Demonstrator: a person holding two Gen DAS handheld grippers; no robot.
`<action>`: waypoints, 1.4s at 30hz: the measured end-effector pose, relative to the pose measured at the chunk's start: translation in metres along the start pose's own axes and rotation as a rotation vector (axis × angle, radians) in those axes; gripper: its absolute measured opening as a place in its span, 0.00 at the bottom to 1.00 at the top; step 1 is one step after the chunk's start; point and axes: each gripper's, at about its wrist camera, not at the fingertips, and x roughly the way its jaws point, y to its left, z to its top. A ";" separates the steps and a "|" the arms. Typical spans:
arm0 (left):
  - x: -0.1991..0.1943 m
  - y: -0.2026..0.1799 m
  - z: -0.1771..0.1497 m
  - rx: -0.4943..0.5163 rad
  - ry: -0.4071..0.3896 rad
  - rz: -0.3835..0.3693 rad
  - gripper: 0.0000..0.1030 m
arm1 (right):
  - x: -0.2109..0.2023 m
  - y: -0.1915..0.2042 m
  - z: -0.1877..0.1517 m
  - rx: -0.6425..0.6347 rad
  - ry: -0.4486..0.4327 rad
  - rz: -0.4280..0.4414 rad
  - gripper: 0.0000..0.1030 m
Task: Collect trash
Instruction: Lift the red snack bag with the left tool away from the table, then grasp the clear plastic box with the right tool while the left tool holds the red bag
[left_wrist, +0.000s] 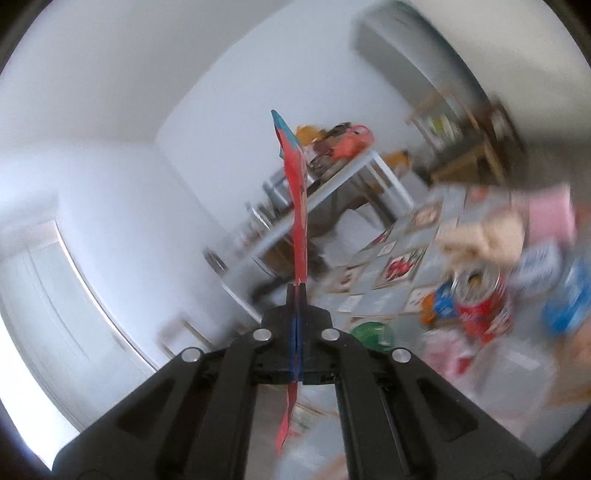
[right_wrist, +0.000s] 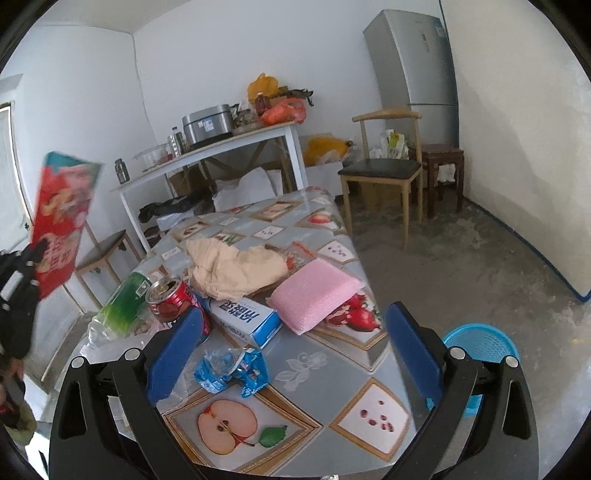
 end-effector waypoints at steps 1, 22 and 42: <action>-0.005 0.018 0.000 -0.102 0.009 -0.049 0.00 | 0.000 -0.001 0.000 0.002 0.012 0.005 0.94; -0.051 0.134 -0.093 -0.795 0.066 -0.523 0.00 | 0.028 0.096 -0.020 -0.299 0.263 0.434 0.94; -0.033 0.159 -0.147 -0.911 0.161 -0.534 0.00 | 0.124 0.281 -0.061 -1.376 0.732 0.827 0.94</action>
